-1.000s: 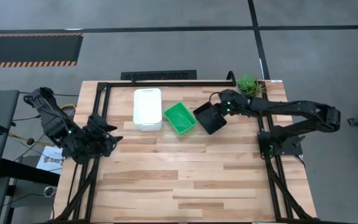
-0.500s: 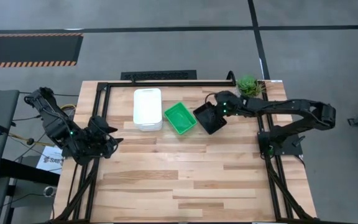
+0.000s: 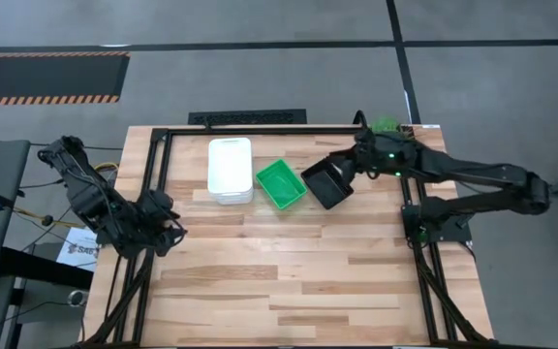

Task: Stack baskets by color
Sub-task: Return to Home Position

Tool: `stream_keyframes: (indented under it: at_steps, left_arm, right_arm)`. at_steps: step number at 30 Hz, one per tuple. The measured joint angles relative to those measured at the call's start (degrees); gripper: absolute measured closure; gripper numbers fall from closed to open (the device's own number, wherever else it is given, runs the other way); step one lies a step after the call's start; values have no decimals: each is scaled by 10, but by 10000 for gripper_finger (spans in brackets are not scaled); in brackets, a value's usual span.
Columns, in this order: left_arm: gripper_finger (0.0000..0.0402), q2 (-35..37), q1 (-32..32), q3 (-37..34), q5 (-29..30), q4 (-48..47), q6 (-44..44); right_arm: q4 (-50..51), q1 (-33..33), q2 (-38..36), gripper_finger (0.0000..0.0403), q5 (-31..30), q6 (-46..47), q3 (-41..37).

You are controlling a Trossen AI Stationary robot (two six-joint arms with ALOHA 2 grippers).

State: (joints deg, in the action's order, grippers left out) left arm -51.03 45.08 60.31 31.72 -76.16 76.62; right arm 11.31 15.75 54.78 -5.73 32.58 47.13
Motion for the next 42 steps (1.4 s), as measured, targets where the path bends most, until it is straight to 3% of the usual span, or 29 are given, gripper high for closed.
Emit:
stream_keyframes:
  at_steps: [3,7,12,15,19,26,33,37,42]
  left_arm:
    - [148,-5,0,0,41,4,-12]
    - [148,4,4,0,154,62,-167]
    - [148,87,14,-2,178,141,-324]
    - [148,175,25,-18,152,202,-403]
    - [148,307,30,-84,85,322,-500]
    - [148,512,31,-252,2,435,-549]
    - [148,507,34,-314,-51,450,-580]
    - [148,509,34,-320,-119,489,-595]
    - [148,509,34,-353,-146,520,-602]
  right_arm:
    - [3,-18,-33,275,17,10,0]
    - [-27,-69,-71,273,50,-113,0]
    - [-38,-98,-136,275,38,-141,-19]
    - [-51,-105,-189,276,38,-138,-67]
    - [-139,-119,-260,275,36,-133,-165]
    - [-275,-145,-363,275,17,-100,-338]
    - [-369,-168,-420,275,-8,-107,-459]
    - [-347,-193,-420,274,-7,-141,-466]
    - [-306,-212,-417,274,-9,-216,-466]
